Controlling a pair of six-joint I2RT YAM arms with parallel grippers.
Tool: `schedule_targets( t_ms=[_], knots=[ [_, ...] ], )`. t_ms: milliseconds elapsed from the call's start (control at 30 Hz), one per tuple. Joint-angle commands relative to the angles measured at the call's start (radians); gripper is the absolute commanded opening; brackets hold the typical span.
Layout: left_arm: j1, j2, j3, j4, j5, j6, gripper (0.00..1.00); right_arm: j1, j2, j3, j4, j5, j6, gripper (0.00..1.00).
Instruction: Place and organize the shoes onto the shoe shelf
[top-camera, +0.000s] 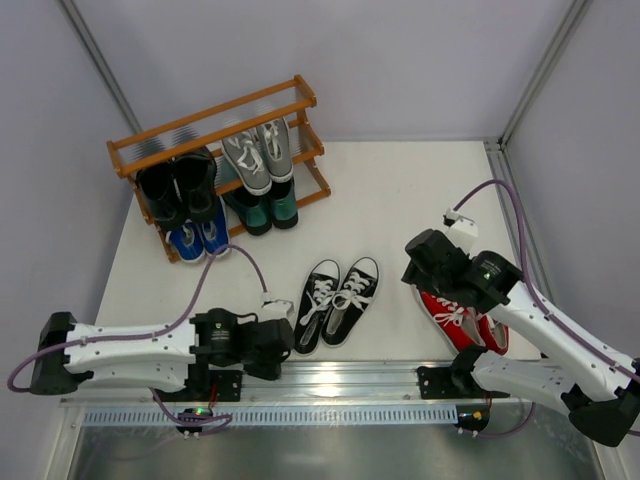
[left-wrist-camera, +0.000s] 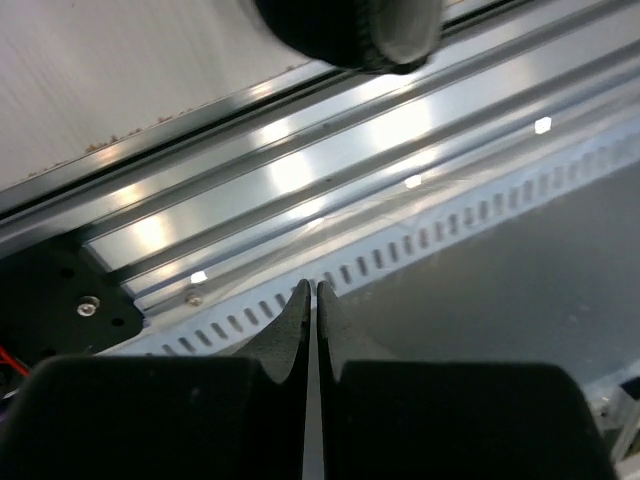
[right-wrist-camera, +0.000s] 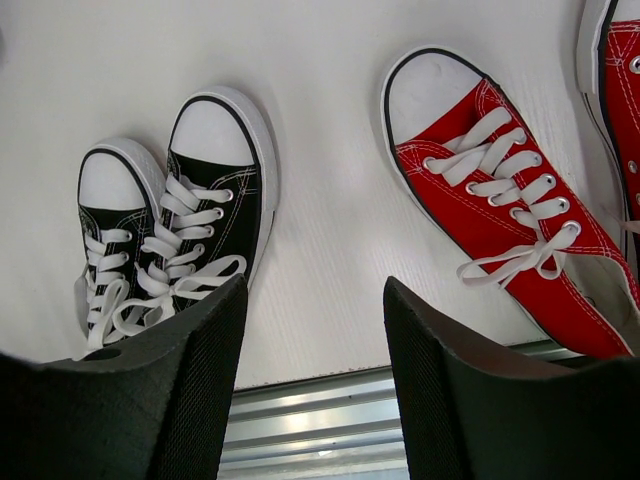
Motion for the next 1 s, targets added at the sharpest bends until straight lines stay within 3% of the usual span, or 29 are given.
schedule_targets(
  t_ms=[0, 233, 433, 700, 967],
  knots=[
    [-0.024, 0.065, -0.062, 0.022, -0.014, -0.064, 0.00, -0.004, 0.009, 0.018, -0.002, 0.021, -0.019, 0.58],
    [-0.023, 0.142, -0.108, 0.134, -0.146, 0.008, 0.00, -0.004, -0.018, 0.018, -0.037, 0.029, -0.016, 0.57],
    [0.045, 0.218, -0.183, 0.312, -0.081, 0.051, 0.00, -0.004, -0.017, 0.025, -0.060, 0.032, -0.015, 0.57],
    [0.122, 0.359, -0.171, 0.507, -0.072, 0.089, 0.00, -0.004, -0.011, 0.007, -0.056, 0.008, -0.021, 0.57],
    [0.194, 0.366, -0.154, 0.509, -0.093, 0.106, 0.00, -0.005, 0.012, -0.139, 0.101, -0.045, -0.039, 0.54]
  ],
)
